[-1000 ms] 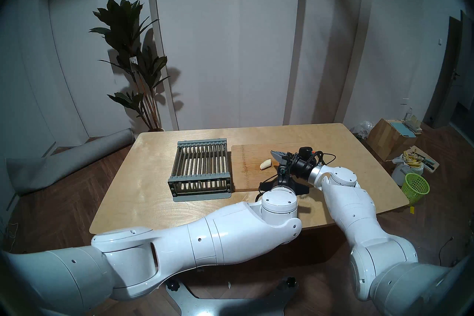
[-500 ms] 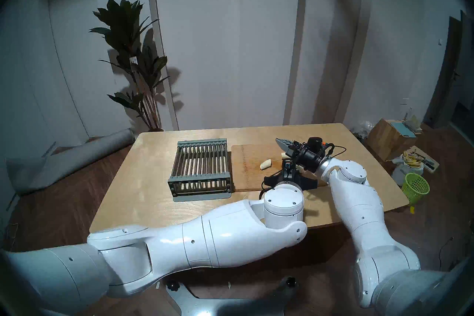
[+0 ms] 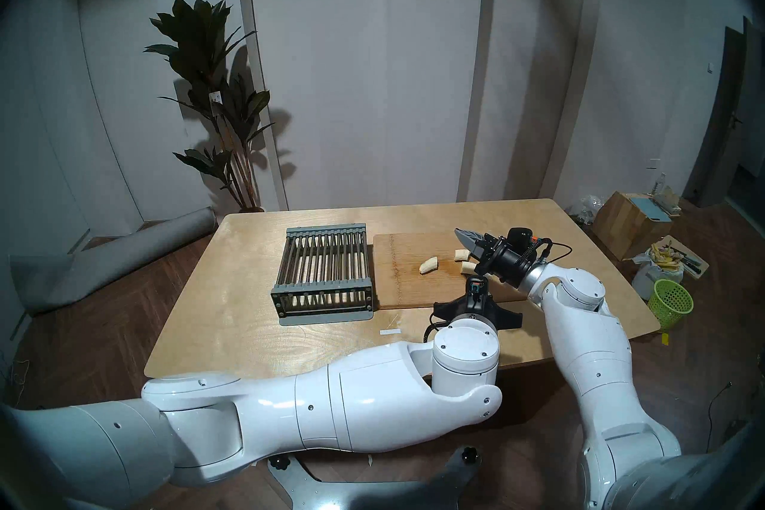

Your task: Cut the banana into four pieces on the cutting board

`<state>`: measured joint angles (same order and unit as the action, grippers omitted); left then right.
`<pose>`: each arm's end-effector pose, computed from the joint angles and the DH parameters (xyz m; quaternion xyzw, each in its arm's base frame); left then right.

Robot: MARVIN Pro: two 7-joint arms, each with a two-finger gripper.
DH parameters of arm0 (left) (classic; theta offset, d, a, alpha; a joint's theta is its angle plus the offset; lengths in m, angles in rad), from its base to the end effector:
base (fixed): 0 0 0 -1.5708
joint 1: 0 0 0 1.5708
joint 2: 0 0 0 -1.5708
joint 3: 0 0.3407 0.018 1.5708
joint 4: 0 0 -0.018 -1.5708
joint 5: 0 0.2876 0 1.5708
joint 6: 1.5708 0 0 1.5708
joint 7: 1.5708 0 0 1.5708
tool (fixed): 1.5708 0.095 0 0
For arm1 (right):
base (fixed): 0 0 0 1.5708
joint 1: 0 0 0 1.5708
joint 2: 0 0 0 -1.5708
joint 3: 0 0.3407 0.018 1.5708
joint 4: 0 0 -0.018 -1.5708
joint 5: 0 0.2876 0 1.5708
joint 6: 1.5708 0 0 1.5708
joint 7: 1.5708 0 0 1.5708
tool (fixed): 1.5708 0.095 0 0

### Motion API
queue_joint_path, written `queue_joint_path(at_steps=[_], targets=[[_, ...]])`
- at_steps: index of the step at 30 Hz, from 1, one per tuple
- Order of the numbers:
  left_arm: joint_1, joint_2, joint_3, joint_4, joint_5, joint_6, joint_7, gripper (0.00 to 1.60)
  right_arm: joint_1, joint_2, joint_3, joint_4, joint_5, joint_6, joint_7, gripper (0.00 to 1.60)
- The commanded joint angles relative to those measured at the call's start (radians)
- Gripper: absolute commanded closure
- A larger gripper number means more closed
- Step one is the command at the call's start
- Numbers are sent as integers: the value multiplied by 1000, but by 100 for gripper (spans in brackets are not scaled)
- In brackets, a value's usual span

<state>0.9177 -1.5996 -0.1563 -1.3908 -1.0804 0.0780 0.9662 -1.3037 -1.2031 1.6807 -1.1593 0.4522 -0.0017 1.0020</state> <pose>0.3592 -0.3427 -0.3291 0.8314 -0.1088 0.5191 0.1656 0.4458 -0.1331 -0.3365 -0.6524 -0.2057 -0.6581 0.3144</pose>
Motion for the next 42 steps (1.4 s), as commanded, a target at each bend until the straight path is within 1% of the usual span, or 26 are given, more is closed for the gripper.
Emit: queue_joint_path(at_steps=[1, 9, 12, 19, 31, 42], targets=[[-22, -49, -7, 49, 8, -16, -24, 160, -18, 1, 10, -40, 4, 4, -9, 160], [-37, -79, -3, 130, 14, -18, -52, 160, -12, 7, 10, -19, 5, 2, -7, 160], [-37, -84, -3, 143, 15, -20, -58, 160, -7, 9, 9, -7, 4, -1, -6, 160], [-34, -92, -5, 159, 13, -25, -64, 160, 10, 9, 5, 15, 1, -4, -2, 160], [-31, -84, -12, 173, 8, -23, -68, 160, 65, 2, -28, 136, -18, -33, 5, 160], [-37, -81, -23, 190, 7, -23, -78, 160, 103, -5, -48, 187, -24, -49, 10, 160]])
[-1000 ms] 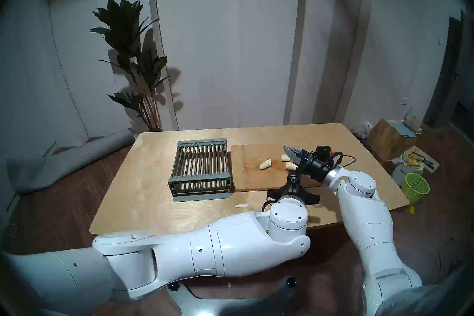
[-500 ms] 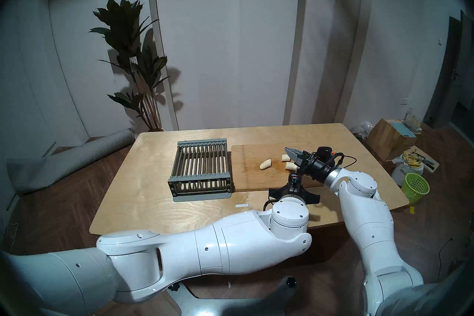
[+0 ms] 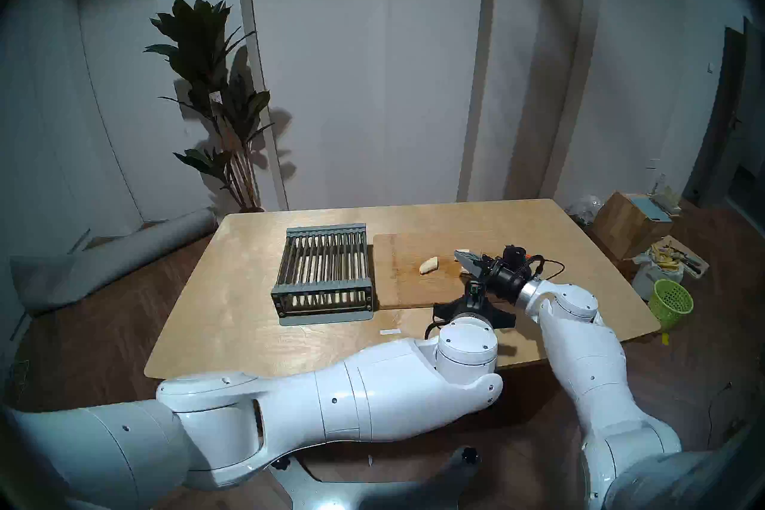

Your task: Cut the banana into four pieces on the cutting board

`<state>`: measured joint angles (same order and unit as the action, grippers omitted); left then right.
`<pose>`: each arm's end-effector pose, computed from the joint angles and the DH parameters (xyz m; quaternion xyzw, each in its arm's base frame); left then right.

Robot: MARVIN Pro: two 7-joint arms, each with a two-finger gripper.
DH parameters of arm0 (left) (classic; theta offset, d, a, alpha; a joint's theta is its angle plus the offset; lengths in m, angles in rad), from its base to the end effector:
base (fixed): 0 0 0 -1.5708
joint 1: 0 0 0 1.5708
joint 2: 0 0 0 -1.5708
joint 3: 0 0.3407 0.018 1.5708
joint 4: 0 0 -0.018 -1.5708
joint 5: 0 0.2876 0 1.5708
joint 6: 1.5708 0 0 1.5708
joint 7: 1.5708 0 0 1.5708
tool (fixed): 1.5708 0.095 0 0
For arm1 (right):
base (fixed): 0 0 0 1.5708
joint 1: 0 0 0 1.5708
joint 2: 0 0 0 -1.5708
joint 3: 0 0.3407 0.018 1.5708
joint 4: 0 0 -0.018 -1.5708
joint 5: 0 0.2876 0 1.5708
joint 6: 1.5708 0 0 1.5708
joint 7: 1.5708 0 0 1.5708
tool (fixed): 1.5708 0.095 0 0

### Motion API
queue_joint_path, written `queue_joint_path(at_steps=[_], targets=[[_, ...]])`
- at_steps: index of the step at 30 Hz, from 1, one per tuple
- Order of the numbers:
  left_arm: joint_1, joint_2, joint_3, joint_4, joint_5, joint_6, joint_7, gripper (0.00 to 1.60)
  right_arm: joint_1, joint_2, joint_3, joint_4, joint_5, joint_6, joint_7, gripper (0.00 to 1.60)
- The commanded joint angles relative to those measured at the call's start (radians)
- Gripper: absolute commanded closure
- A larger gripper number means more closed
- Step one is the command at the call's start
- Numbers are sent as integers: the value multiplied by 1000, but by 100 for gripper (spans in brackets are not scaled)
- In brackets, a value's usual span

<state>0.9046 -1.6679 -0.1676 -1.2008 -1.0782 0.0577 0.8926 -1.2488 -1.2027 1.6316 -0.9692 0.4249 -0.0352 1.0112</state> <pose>0.3829 -0.3527 -0.3522 0.8388 -0.1083 0.5136 0.1442 0.4532 -0.1362 -0.3789 -0.6911 -0.1894 -0.6202 0.3191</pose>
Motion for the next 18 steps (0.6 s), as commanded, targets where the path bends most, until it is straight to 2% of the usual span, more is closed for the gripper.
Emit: queue_joint_path(at_steps=[1, 18], targets=[[-23, -12, -12, 1, 3, -2, -6, 160, 52, -6, 0, 2, 3, -16, 2, 160], [-11, -3, -11, 10, -3, 6, -20, 160, 93, -14, -14, 94, -5, -50, 11, 160]])
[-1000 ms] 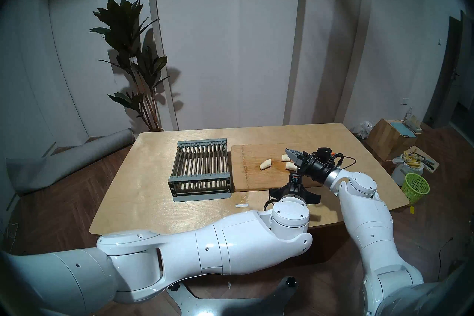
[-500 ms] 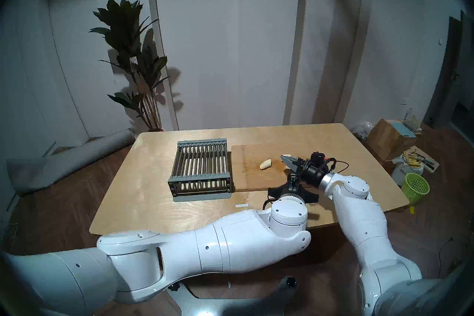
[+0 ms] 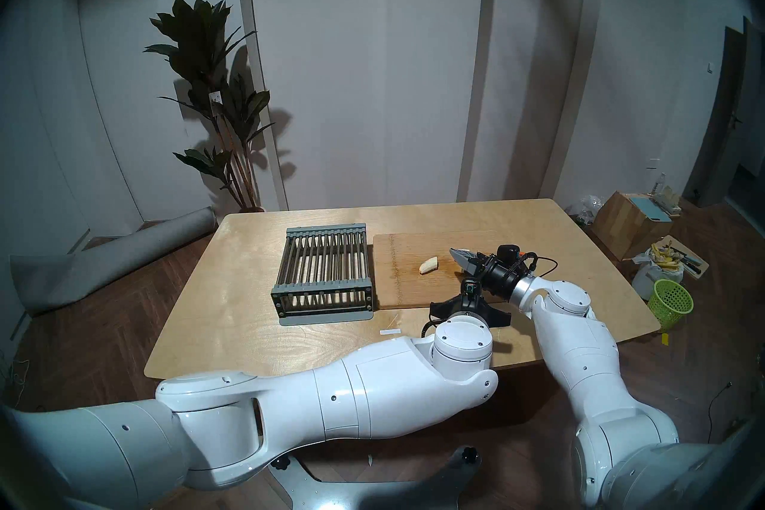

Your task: Cut the banana into four pieces on the cutting board

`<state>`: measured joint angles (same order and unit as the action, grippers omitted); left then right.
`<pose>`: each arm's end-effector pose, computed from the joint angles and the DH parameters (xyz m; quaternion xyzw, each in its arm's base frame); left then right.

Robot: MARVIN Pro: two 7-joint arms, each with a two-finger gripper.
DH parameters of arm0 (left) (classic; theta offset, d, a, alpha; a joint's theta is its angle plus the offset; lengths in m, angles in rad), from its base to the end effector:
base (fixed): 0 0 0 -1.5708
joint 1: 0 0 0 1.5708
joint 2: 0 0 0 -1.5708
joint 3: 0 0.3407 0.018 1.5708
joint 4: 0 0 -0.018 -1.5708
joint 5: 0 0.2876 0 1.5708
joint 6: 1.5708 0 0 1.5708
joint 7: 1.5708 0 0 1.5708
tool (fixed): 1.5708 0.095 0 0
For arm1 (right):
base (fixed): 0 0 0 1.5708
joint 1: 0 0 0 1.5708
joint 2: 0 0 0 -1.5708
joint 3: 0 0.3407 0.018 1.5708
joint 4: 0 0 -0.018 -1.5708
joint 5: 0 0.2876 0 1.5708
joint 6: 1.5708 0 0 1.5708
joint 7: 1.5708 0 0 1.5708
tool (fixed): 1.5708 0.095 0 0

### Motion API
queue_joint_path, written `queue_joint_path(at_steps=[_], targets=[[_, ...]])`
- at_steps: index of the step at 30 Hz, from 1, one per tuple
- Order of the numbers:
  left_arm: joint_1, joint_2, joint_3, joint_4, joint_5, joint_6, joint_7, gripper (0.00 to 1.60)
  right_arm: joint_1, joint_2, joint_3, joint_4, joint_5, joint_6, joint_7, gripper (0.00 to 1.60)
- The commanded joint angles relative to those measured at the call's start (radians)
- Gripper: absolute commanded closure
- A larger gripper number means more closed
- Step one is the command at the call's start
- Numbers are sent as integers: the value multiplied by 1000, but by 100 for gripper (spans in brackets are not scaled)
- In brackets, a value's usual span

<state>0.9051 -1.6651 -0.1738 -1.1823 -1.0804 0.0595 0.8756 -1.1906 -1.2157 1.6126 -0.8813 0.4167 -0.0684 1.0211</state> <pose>0.3872 -0.3490 -0.3570 0.8413 -0.1085 0.5103 0.1415 0.4676 -0.1315 -0.3824 -0.6899 -0.1885 -0.6205 0.3217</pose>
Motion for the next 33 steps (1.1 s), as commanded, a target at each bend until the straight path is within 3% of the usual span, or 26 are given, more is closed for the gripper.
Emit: queue_joint_path(at_steps=[1, 25, 33], targets=[[-11, -5, -5, -7, -1, 5, -3, 160, 35, -2, 5, 9, 4, -18, 2, 160], [18, -8, -18, 10, -46, 28, -24, 160, 51, -2, 2, 106, -12, -48, -2, 160], [3, -9, -19, 20, -54, 24, -36, 160, 51, 4, -4, 91, -30, 30, -36, 160]])
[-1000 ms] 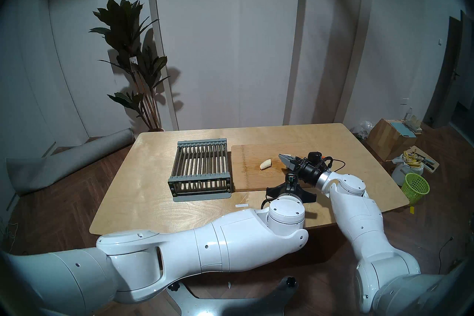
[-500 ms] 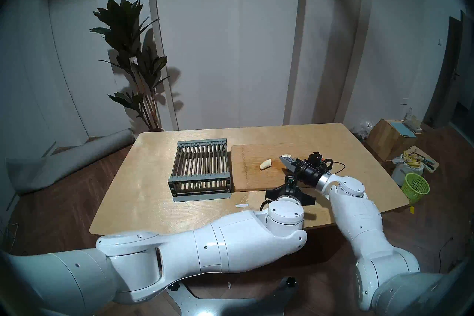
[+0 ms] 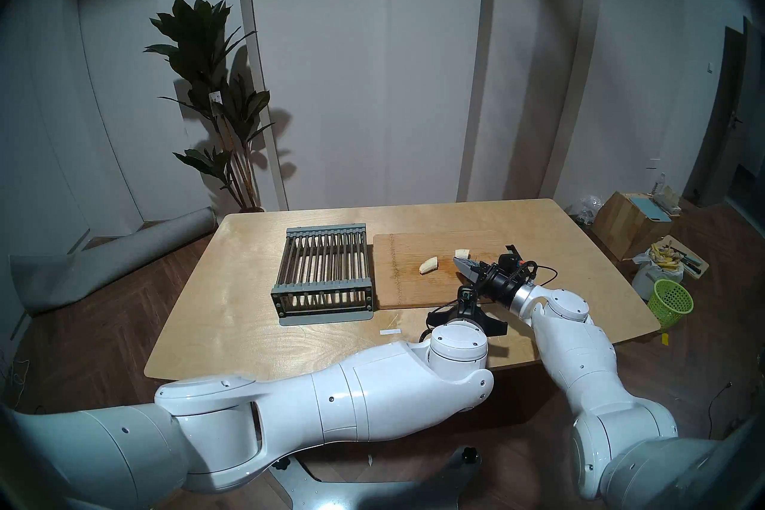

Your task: Cut the banana into four pieces on the cutting board

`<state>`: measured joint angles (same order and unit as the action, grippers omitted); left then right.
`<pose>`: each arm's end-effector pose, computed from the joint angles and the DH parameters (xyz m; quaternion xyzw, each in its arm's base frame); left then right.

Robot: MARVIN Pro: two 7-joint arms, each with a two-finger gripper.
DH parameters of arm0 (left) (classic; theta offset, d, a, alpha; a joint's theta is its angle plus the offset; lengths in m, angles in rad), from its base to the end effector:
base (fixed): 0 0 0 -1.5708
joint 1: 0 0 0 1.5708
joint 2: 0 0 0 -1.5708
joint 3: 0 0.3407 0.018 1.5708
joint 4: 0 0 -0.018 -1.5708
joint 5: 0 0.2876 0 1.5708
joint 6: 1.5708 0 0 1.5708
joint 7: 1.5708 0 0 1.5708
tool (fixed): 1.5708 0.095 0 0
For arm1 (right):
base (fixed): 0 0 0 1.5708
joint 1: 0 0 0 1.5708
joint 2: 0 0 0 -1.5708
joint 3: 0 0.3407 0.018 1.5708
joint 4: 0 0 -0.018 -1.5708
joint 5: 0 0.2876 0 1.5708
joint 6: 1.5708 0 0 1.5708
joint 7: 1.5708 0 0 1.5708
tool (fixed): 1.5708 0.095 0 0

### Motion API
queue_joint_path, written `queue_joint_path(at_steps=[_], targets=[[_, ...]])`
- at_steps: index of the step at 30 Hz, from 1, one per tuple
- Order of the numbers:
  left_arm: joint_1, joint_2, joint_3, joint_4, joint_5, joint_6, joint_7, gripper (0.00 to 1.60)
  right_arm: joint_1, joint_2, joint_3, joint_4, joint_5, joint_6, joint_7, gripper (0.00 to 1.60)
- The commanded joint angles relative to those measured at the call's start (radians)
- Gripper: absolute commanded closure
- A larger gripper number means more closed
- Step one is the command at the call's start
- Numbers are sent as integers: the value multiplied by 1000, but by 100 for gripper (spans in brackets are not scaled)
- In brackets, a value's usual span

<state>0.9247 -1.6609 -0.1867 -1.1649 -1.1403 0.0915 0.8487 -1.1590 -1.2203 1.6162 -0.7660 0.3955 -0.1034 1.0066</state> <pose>0.3827 -0.3451 -0.3731 0.8638 -0.1055 0.4703 0.1467 0.4691 -0.1401 -0.4039 -0.7104 -0.1665 -0.6099 0.3092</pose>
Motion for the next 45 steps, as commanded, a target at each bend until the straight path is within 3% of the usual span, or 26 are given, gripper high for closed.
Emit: queue_joint_path(at_steps=[1, 13, 28, 45], targets=[[-18, -13, -7, 3, 4, -8, -12, 160, 20, 4, -4, -25, -9, 60, -33, 160], [-32, 4, -25, -21, -28, 23, -29, 160, 25, -6, 2, -42, -36, 101, -94, 160], [-97, 96, -91, -184, -105, 192, 1, 160, 15, -9, 13, -91, -41, 129, -100, 160], [-78, 81, -82, -190, -125, 212, 3, 160, -98, 3, 61, -191, -24, 176, -137, 160]])
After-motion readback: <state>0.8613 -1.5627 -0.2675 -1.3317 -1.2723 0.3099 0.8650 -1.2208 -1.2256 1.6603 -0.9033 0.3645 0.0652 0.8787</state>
